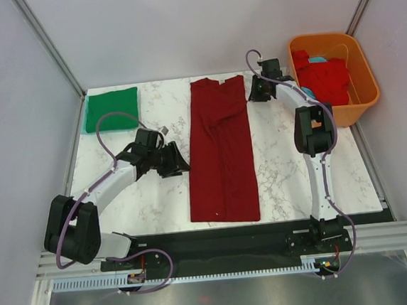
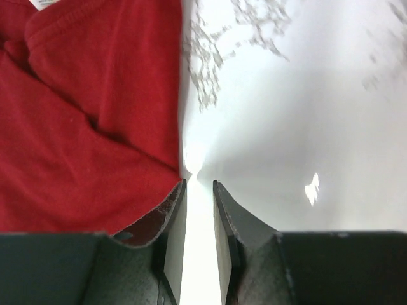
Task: Fold and stack the t-shirts
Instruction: Fold the tshirt
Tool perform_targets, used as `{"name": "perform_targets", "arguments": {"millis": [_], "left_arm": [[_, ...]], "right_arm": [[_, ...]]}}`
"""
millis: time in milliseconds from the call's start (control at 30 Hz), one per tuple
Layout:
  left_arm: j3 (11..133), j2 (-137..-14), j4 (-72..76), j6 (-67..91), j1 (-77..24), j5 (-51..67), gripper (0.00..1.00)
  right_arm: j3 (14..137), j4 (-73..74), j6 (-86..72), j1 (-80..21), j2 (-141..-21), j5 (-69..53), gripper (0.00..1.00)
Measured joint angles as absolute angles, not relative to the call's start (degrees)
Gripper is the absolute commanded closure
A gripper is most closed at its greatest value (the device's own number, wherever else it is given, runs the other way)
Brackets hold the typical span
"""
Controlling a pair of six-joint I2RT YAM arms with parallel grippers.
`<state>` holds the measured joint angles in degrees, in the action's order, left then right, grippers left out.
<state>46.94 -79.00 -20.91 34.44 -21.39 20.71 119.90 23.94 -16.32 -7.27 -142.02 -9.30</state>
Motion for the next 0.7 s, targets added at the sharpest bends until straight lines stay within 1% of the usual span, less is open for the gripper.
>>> {"name": "perform_targets", "arguments": {"millis": [133,200,367,467,533,600,700], "left_arm": [[47.2,-77.8,-20.9,34.4,-21.3,24.3,0.48],[47.2,-77.3,-20.9,34.2,-21.3,25.8,0.48],[47.2,-75.5,-20.9,33.6,-21.3,26.2,0.48],[46.5,-74.3,-20.8,33.6,-21.3,25.6,0.48],[44.9,-73.5,-20.6,33.6,-21.3,25.2,0.47],[42.5,-72.8,-20.6,33.6,-21.3,25.0,0.47],[39.1,-71.8,-20.9,33.7,-21.3,24.6,0.46]], "right_arm": [[112.8,24.3,-21.0,-7.4,-134.8,-6.9,0.75],[106.3,22.9,-24.4,-8.0,-128.6,-5.4,0.77],[93.1,17.9,-32.1,-12.2,-116.1,-2.4,0.78],[86.6,16.1,-35.2,-15.7,-110.8,-2.1,0.77],[82.6,16.5,-36.5,-17.8,-107.6,-2.1,0.75],[78.6,18.2,-37.2,-19.0,-104.0,-2.0,0.70],[72.6,21.8,-37.6,-18.8,-97.8,-1.8,0.67]]}}
